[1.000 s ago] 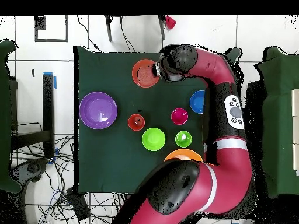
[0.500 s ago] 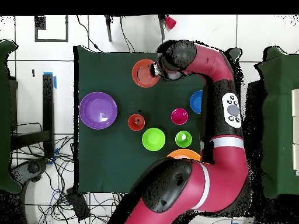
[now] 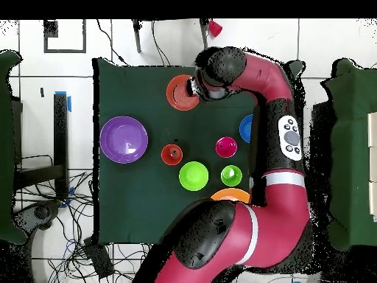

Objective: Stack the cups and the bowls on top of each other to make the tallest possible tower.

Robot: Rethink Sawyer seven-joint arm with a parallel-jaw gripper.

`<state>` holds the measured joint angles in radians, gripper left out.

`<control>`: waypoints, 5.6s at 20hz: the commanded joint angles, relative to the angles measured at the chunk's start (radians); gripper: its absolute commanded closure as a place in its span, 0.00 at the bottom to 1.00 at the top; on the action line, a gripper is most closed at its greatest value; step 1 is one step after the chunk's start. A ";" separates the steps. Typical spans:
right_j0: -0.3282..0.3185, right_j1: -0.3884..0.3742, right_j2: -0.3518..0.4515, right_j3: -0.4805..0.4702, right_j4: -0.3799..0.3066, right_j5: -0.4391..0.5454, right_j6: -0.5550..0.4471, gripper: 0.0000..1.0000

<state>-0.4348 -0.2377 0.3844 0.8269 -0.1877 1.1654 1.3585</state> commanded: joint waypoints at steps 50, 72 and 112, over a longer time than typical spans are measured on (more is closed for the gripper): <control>-0.059 0.244 0.003 -0.383 -0.071 0.326 -0.065 0.00; -0.099 0.430 -0.019 -0.319 -0.034 0.051 -0.005 0.00; 0.023 -0.032 -0.246 0.001 -0.002 0.169 0.054 0.00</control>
<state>-0.4433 -0.1659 0.1498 0.6603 -0.1624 1.3887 1.3588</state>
